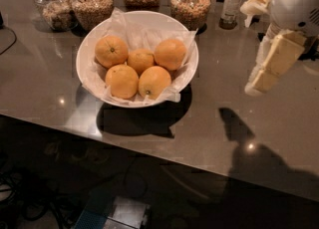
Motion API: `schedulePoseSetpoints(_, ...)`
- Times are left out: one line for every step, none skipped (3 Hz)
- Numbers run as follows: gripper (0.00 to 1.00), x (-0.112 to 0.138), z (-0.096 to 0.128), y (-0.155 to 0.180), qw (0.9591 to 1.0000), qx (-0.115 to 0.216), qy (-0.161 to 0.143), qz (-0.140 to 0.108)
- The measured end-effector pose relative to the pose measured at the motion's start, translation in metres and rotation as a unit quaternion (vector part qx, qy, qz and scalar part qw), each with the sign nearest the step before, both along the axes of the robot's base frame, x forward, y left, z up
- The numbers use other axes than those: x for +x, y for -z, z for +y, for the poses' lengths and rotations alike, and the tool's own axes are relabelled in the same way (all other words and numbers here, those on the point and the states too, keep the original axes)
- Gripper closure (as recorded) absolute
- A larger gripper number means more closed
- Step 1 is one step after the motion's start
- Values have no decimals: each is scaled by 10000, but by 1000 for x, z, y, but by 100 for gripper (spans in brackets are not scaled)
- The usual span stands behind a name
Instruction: Pick orange from white bowl
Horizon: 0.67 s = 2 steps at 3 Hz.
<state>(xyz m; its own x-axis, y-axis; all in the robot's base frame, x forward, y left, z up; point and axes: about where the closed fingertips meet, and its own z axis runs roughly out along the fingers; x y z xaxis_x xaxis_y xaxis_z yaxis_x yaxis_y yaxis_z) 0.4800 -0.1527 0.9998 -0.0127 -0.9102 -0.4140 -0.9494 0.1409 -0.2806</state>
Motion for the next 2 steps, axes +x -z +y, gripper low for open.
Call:
schedulePoseSetpoints(0,14,30,-5,9978,558,-337,114)
schedulePoseSetpoints(0,25,55,-11,9930,991,-588,249)
